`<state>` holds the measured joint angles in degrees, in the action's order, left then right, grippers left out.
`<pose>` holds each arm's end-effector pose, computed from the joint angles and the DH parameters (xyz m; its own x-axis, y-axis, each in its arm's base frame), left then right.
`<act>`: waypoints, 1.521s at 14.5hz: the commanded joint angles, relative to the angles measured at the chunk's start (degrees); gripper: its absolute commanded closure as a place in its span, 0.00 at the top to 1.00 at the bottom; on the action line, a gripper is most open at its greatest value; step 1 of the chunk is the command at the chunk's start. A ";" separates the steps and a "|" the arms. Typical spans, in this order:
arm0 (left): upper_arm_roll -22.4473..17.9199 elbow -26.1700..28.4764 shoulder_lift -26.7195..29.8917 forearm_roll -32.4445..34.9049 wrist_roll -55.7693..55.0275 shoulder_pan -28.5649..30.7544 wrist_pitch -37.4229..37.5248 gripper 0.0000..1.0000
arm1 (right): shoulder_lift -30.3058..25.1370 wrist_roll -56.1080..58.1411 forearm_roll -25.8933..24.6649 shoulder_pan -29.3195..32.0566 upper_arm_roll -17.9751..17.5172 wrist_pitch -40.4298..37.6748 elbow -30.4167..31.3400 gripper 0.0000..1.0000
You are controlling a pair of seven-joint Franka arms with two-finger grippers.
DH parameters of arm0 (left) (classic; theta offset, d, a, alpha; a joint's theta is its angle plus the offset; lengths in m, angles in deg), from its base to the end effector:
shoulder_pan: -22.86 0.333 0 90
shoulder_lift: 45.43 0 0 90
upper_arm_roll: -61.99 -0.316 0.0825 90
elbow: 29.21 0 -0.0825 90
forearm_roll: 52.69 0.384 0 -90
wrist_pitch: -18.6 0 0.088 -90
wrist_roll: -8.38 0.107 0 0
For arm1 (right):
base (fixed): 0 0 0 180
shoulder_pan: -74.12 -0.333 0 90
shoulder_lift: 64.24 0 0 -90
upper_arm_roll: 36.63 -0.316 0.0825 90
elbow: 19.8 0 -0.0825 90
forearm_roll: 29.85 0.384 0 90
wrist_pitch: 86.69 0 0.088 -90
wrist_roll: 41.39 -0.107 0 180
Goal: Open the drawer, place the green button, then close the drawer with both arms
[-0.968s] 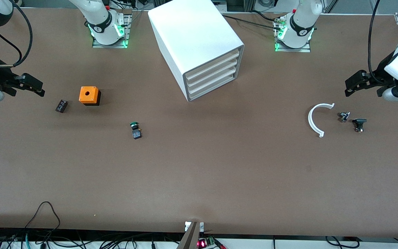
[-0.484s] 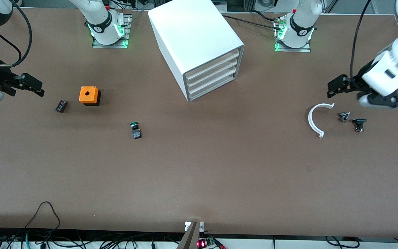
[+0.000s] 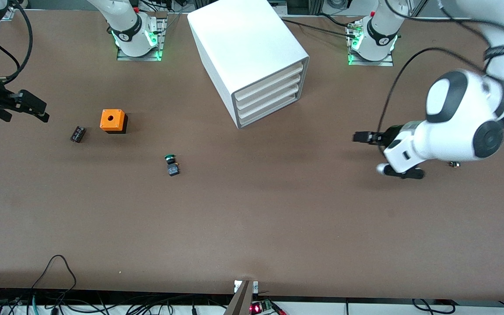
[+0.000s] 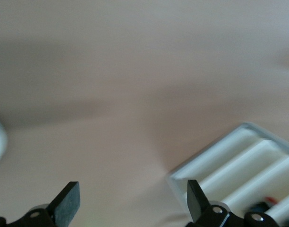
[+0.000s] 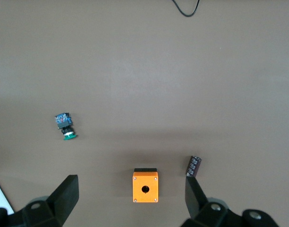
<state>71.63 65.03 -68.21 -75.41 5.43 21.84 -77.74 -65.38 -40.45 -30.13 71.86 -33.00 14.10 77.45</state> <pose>0.6104 -0.1421 0.3725 0.9208 -0.0944 -0.3784 0.0639 -0.9207 0.3851 0.5631 -0.0142 0.5923 0.9967 -0.0066 0.0815 -0.0070 -1.0000 0.0049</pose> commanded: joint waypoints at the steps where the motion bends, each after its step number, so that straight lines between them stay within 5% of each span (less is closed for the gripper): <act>1: -0.15 9.44 -1.29 -14.49 5.90 -1.78 -5.78 1.00 | 0.26 0.38 -0.42 -0.03 -0.12 -1.38 -1.80 1.00; 6: 1.16 18.60 -7.01 -33.33 25.34 -7.76 -7.73 1.00 | 0.78 0.20 -0.95 -0.37 -0.20 -4.28 -1.98 1.00; 15: 8.63 25.90 -9.47 -40.12 30.98 -10.48 -13.07 0.99 | 5.25 0.29 -0.25 -1.86 -0.11 -5.07 -1.63 1.00; 22: 9.25 28.01 -9.91 -41.43 30.36 -10.66 -14.76 0.75 | 12.46 -0.24 0.02 -11.09 -0.12 1.76 -1.54 1.00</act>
<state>80.62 91.08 -78.34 -114.59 34.47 11.55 -91.92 -54.47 -40.79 -30.31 62.30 -33.50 14.05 76.77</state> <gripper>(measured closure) 0.189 0.000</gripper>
